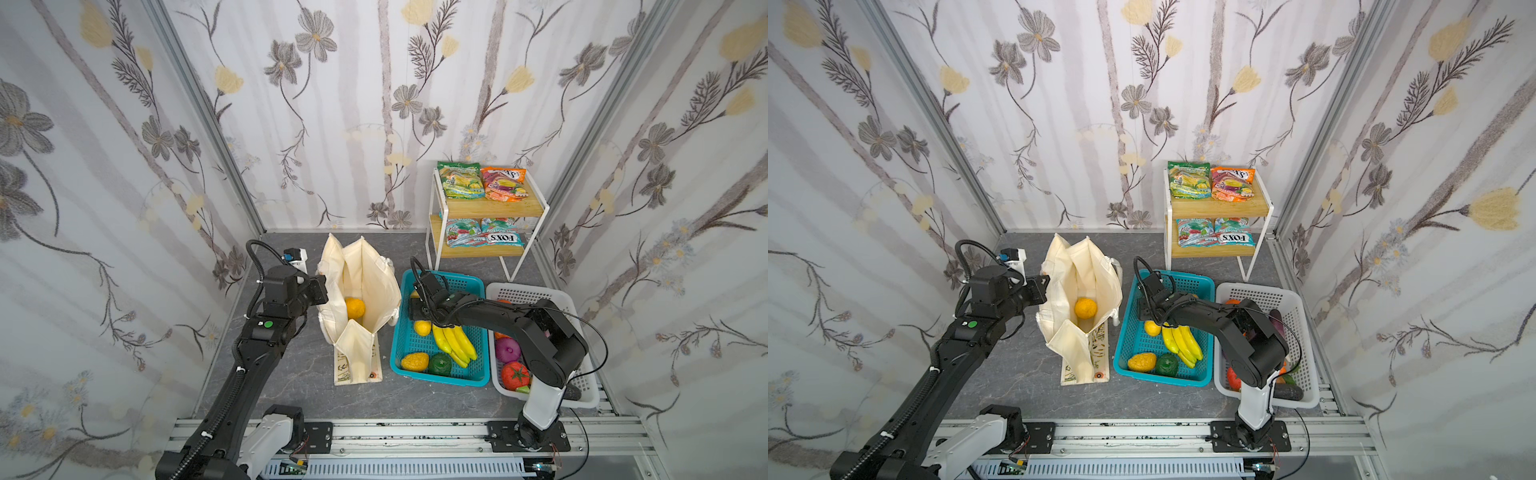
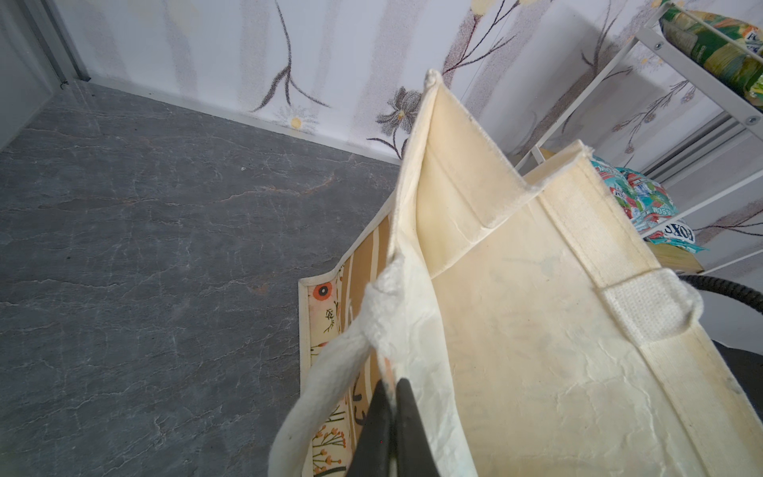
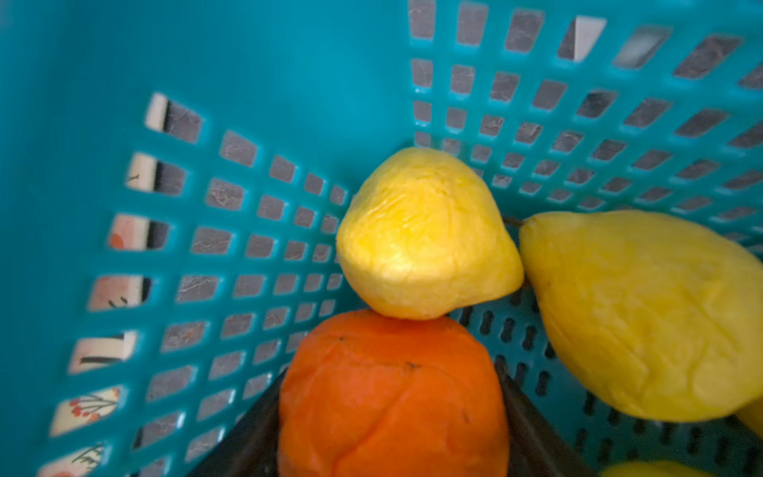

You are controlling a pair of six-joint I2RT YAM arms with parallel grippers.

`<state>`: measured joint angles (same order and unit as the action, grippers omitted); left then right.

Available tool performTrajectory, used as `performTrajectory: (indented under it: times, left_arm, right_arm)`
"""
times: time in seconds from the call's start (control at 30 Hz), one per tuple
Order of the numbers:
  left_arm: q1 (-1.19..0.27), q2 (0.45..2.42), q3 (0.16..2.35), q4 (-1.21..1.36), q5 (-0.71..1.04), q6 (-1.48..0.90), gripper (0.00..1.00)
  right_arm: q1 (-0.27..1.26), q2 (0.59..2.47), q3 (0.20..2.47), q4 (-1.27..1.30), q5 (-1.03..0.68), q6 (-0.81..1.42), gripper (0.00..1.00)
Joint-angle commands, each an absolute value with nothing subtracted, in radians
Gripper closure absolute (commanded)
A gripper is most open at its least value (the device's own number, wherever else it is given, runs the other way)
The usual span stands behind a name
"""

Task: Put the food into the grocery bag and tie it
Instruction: 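Move the right gripper to the orange in the teal basket and grasp it, then lift the orange and carry it into the bag held by the left gripper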

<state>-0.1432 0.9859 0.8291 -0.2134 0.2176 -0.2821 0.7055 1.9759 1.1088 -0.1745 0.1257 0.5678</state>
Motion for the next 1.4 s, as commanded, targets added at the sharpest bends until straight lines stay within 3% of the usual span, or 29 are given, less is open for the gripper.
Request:
performTrajectory:
  times: [0.0,0.43,0.73,0.93,1.17,1.37]
  left_arm:
    - [-0.143,0.983,0.824,-0.218,0.235,-0.282,1.0]
    - [-0.144,0.969,0.801,-0.199,0.251,-0.298,1.0]
    - [-0.144,0.963,0.794,-0.195,0.262,-0.3,1.0]
    - [-0.144,0.959,0.794,-0.184,0.281,-0.314,1.0]
    - [-0.144,0.969,0.835,-0.179,0.335,-0.347,1.0]
    - [-0.144,0.981,0.86,-0.18,0.347,-0.369,1.0]
  right_arm:
    - [0.704,1.938,1.102,-0.131,0.12,0.583,0.37]
    - [0.705,1.66,1.035,-0.159,0.121,0.601,0.43]
    - [0.727,1.493,1.184,-0.267,0.067,0.57,0.44]
    - [0.885,1.58,1.477,-0.426,0.118,0.488,0.44]
    - [0.994,1.84,1.79,-0.509,0.056,0.459,0.47]
    - [1.038,2.029,1.922,-0.553,0.024,0.478,0.47]
